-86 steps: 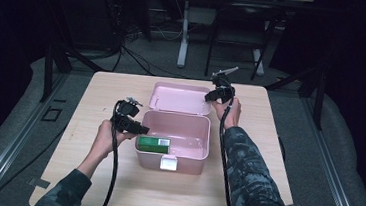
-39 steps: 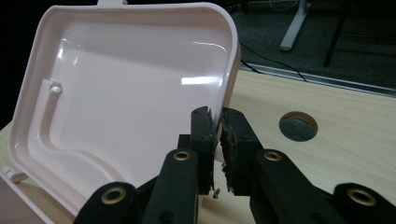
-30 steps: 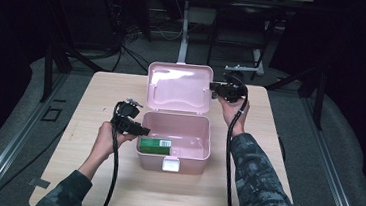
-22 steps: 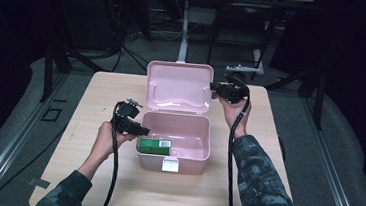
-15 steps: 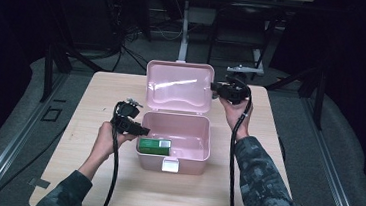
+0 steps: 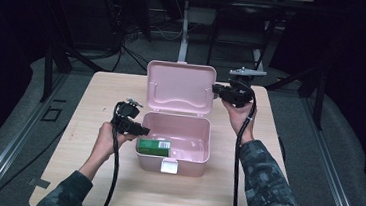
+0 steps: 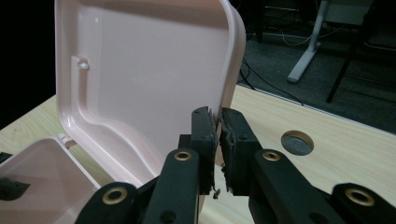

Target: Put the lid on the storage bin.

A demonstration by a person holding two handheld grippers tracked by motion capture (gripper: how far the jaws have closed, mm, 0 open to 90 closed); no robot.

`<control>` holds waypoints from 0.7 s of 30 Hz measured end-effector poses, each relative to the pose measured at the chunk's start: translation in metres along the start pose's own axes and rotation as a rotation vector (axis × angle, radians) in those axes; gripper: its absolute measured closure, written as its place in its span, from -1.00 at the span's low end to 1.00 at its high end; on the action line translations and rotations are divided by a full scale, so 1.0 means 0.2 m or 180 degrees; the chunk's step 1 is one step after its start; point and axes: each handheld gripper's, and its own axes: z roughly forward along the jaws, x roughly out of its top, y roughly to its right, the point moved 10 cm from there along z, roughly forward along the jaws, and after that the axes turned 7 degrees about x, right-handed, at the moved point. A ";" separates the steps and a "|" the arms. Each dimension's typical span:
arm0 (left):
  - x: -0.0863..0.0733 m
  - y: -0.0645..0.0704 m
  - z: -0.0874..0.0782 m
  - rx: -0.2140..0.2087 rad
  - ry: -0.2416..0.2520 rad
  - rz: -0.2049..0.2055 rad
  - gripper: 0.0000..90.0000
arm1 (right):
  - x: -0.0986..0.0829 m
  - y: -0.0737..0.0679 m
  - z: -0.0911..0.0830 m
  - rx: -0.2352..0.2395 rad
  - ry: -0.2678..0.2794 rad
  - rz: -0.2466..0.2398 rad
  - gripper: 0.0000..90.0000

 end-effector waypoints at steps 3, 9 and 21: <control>0.00 0.00 0.00 0.0003 0.0004 0.0002 0.43 | -0.01 0.00 -0.02 0.0009 -0.0009 -0.0039 0.87; 0.00 0.00 -0.01 0.0003 0.0012 0.0008 0.43 | -0.01 -0.02 -0.05 0.0001 0.0009 -0.0134 0.86; 0.00 0.00 -0.02 -0.0001 0.0018 -0.0013 0.42 | -0.01 -0.06 -0.08 0.0091 -0.0009 -0.0245 0.87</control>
